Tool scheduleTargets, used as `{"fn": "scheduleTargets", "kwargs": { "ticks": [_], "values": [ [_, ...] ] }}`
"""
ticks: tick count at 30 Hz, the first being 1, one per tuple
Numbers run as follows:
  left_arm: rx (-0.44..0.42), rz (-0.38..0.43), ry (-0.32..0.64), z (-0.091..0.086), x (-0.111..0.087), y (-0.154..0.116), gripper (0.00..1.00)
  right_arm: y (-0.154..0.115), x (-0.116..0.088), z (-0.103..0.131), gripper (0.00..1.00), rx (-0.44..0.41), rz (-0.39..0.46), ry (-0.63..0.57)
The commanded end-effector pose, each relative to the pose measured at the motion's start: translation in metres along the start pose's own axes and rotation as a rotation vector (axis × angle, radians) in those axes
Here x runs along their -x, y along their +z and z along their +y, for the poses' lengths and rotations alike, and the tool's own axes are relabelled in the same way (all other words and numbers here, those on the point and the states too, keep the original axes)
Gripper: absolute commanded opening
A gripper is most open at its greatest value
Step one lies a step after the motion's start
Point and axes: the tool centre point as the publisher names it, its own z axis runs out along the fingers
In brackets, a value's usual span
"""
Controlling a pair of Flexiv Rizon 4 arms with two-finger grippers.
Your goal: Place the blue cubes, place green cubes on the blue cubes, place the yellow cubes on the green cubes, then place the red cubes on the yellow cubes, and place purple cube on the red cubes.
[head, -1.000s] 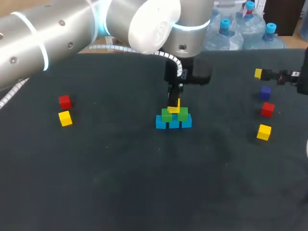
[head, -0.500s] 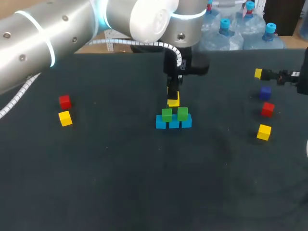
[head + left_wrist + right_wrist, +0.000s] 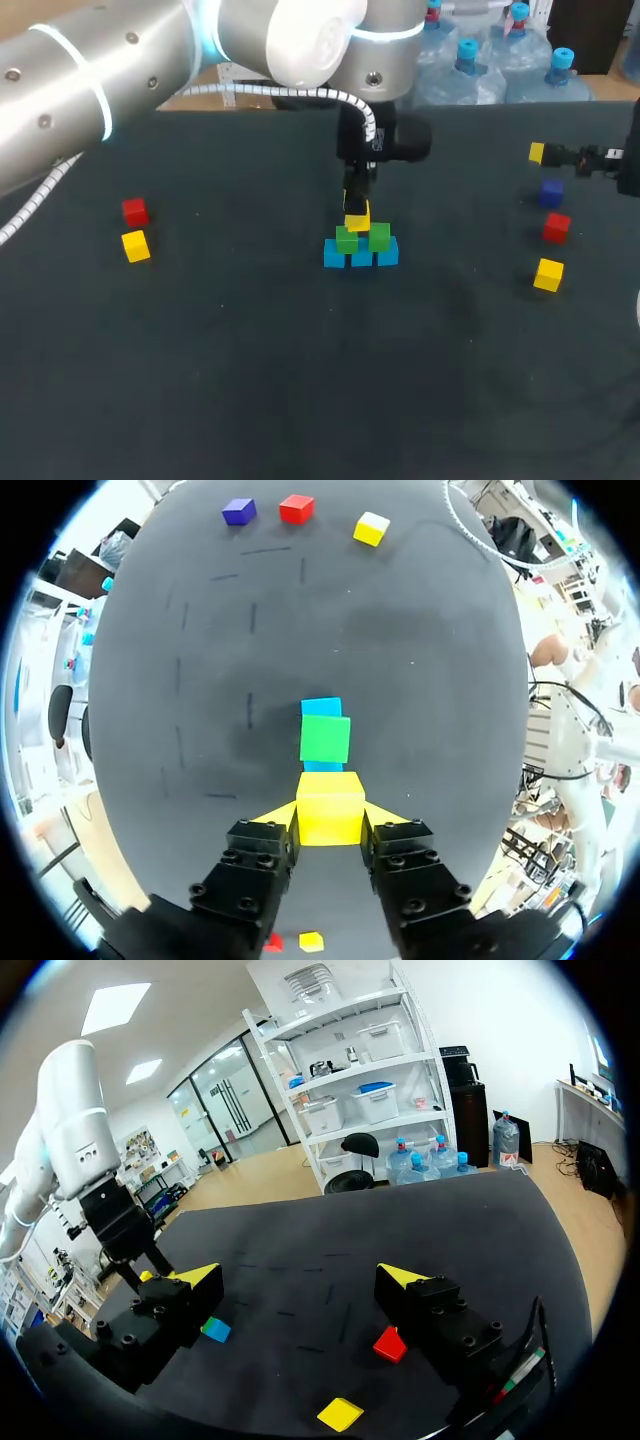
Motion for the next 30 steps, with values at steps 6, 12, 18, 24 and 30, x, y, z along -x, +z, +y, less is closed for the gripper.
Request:
{"fn": "scheduleTargets", "kwargs": {
  "ticks": [6,12,18,24,30],
  "values": [
    [0.004,-0.013,-0.003,0.001,0.003,0.001,0.00,-0.001,0.000,0.000,1.00,0.002,0.002,0.001],
    [0.000,-0.013,-0.005,0.000,0.004,0.004,0.00,-0.001,0.000,0.000,1.00,0.002,0.002,0.001],
    [-0.005,-0.009,-0.003,-0.002,0.006,0.009,0.00,-0.001,0.000,0.000,1.00,0.002,0.002,0.001],
    [-0.002,-0.011,-0.006,0.000,0.006,0.010,0.00,-0.001,0.000,0.000,1.00,0.002,0.002,0.001],
    [0.002,-0.010,-0.002,0.002,0.007,0.011,0.00,-0.001,0.000,0.000,1.00,0.002,0.002,0.001]
  ]
}}
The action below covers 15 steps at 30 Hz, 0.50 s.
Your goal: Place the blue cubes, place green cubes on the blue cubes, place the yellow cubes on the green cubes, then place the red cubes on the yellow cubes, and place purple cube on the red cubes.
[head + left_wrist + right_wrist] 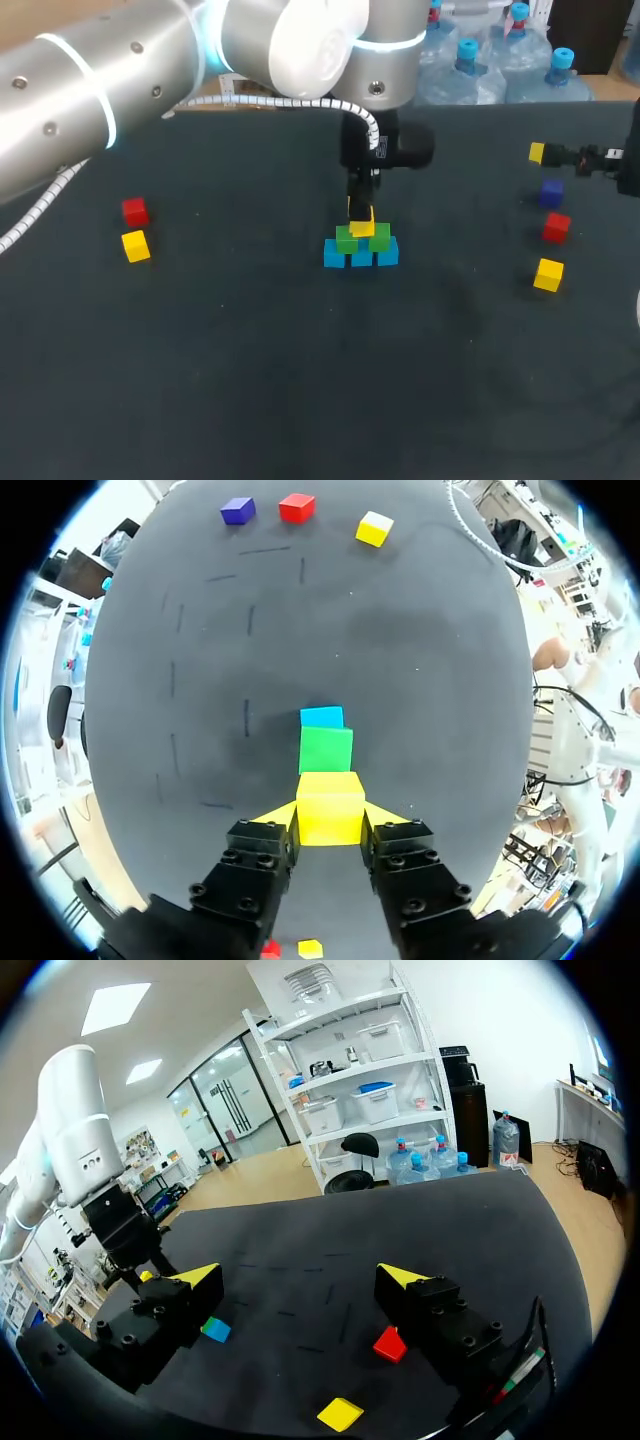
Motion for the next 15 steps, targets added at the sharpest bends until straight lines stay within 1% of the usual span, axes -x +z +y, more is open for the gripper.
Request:
{"fn": "scheduleTargets", "kwargs": {
  "ticks": [1,15],
  "values": [
    [0.002,0.004,0.004,0.0013,0.0006,0.0021,0.00,-0.0009,0.0005,-0.0002,1.00,0.002,0.002,0.001],
    [0.008,0.009,-0.001,0.0057,0.0007,0.0043,0.00,-0.0009,0.0005,-0.0002,1.00,0.002,0.002,0.001]
  ]
}}
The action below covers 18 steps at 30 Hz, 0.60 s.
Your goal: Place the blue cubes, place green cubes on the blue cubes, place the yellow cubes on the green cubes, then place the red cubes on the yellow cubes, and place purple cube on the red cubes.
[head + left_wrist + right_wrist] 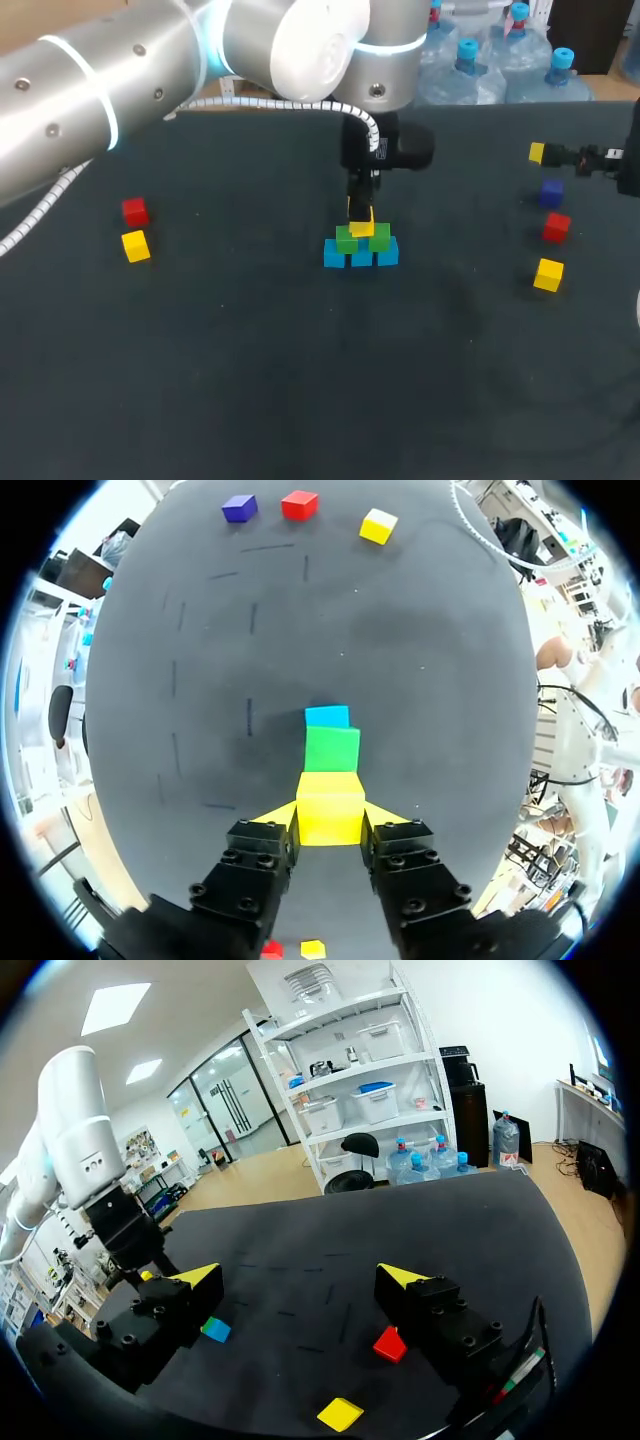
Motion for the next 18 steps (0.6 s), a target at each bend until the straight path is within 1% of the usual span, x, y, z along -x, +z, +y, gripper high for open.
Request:
{"fn": "scheduleTargets", "kwargs": {
  "ticks": [1,18],
  "values": [
    [-0.002,0.004,-0.001,0.0024,0.0010,0.0009,0.00,-0.0009,0.0005,-0.0002,1.00,0.002,0.002,0.001],
    [-0.004,0.003,-0.002,0.0031,0.0009,0.0006,0.00,-0.0009,0.0005,-0.0002,1.00,0.002,0.002,0.001]
  ]
}}
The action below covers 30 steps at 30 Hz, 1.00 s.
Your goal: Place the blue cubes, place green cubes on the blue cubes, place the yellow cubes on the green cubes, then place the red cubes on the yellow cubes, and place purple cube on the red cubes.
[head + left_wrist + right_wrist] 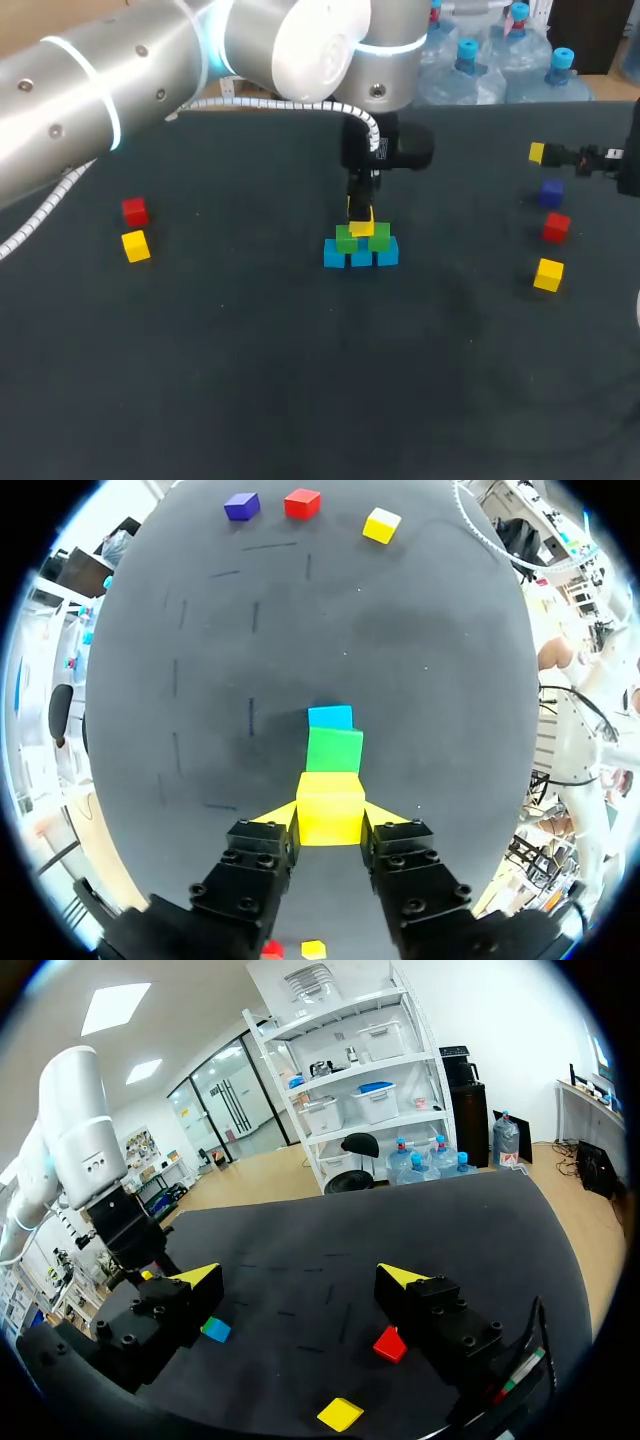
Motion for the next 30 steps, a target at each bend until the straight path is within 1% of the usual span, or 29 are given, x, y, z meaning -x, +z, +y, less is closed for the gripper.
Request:
{"fn": "scheduleTargets", "kwargs": {
  "ticks": [1,3,4,5,6,7,19,30],
  "values": [
    [-0.004,0.000,0.002,0.001,0.000,-0.001,0.00,-0.001,0.000,0.000,1.00,0.002,0.002,0.001],
    [-0.007,0.000,0.004,0.001,0.000,-0.001,0.00,-0.001,0.000,0.000,1.00,0.002,0.002,0.001],
    [-0.009,0.000,0.009,0.001,0.000,-0.002,0.03,-0.001,0.000,0.000,1.00,0.002,0.002,0.001],
    [-0.009,0.000,0.008,0.001,0.000,-0.002,0.29,-0.001,0.000,0.000,1.00,0.002,0.002,0.001],
    [-0.019,-0.010,0.016,0.001,0.000,-0.002,0.69,-0.001,0.000,0.000,1.00,0.002,0.002,0.001],
    [-0.018,-0.009,0.014,0.001,0.000,-0.002,1.00,-0.001,0.000,0.000,1.00,0.002,0.002,0.001],
    [-0.031,-0.005,-0.005,0.003,-0.003,-0.003,1.00,-0.001,0.000,0.000,1.00,0.002,0.002,0.001],
    [-0.005,-0.040,-0.038,0.005,-0.015,-0.024,1.00,-0.001,0.000,0.000,1.00,0.002,0.002,0.001]
  ]
}}
